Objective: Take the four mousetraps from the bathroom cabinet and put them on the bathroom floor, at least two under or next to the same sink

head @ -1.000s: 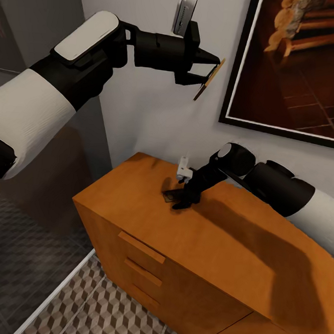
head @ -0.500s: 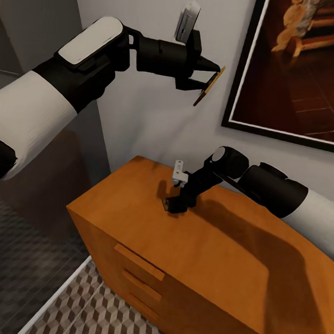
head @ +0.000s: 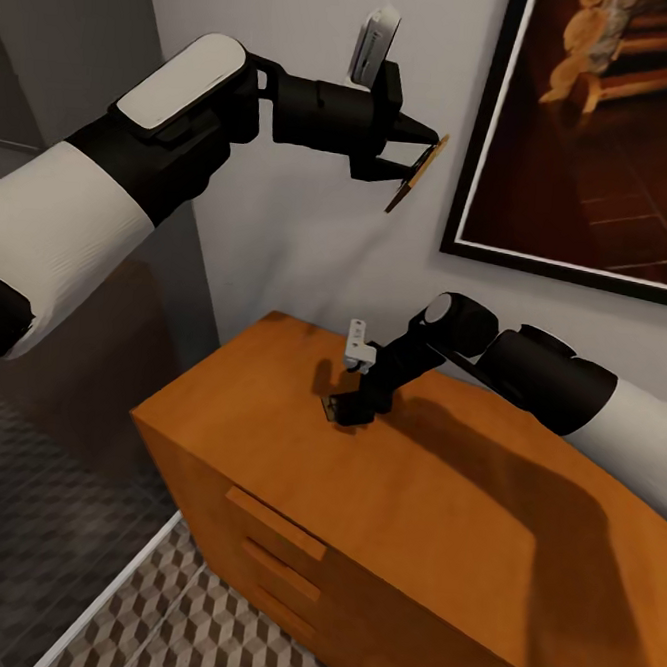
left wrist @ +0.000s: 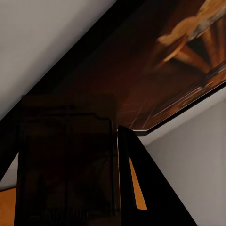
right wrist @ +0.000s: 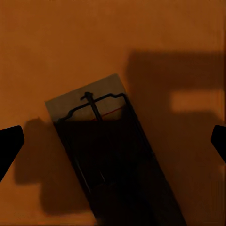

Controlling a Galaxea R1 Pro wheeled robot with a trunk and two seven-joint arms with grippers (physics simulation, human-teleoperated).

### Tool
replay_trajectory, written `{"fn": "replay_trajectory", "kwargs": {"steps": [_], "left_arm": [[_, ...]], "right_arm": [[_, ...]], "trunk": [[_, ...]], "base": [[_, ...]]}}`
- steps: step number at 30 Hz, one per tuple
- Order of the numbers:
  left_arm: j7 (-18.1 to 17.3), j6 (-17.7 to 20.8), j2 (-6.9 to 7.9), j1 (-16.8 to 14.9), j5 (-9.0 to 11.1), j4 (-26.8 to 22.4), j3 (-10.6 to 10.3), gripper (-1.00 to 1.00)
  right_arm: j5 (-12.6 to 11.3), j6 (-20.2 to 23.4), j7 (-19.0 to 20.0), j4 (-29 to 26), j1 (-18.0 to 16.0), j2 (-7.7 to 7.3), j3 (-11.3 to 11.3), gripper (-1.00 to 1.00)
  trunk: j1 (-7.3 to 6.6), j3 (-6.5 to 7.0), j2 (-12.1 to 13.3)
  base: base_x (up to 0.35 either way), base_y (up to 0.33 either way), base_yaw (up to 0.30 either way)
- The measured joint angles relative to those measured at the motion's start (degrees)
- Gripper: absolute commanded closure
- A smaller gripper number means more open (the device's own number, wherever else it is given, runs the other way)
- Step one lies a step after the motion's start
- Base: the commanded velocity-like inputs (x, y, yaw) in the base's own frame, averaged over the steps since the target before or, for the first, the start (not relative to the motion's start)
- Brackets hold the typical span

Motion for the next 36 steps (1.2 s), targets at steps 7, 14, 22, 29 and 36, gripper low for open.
{"fn": "replay_trajectory", "kwargs": {"steps": [7, 14, 22, 29, 36], "left_arm": [[0.0, 0.0, 0.00, 0.0, 0.0, 0.0, 0.0, 1.00], [0.0, 0.0, -0.01, 0.0, 0.0, -0.1, 0.0, 1.00], [0.0, 0.0, -0.01, 0.0, 0.0, -0.2, 0.0, 1.00], [0.0, 0.0, -0.01, 0.0, 0.0, -0.2, 0.0, 1.00], [0.0, 0.0, -0.01, 0.0, 0.0, -0.2, 0.0, 1.00]], "right_arm": [[0.0, -0.8, 0.0, -0.1, 0.0, 0.18, 0.0, -1.00], [-0.4, -0.9, 0.1, 0.1, 0.1, 0.21, -0.1, -1.00], [-0.4, -1.0, 3.5, 0.2, 0.1, 0.27, -0.2, -1.00], [-0.1, -1.0, 4.0, 0.2, 0.1, 0.31, -0.1, -1.00], [-0.2, -0.9, 4.0, 0.3, 0.1, 0.36, -0.1, -1.00]], "trunk": [[0.00, 0.00, 0.0], [0.00, 0.00, 0.0], [0.00, 0.00, 0.0], [0.00, 0.00, 0.0], [0.00, 0.00, 0.0]], "base": [[0.000, -0.021, 0.000], [0.000, -0.001, 0.000], [0.000, 0.000, 0.000], [0.000, 0.000, 0.000], [0.000, 0.000, 0.000]]}}
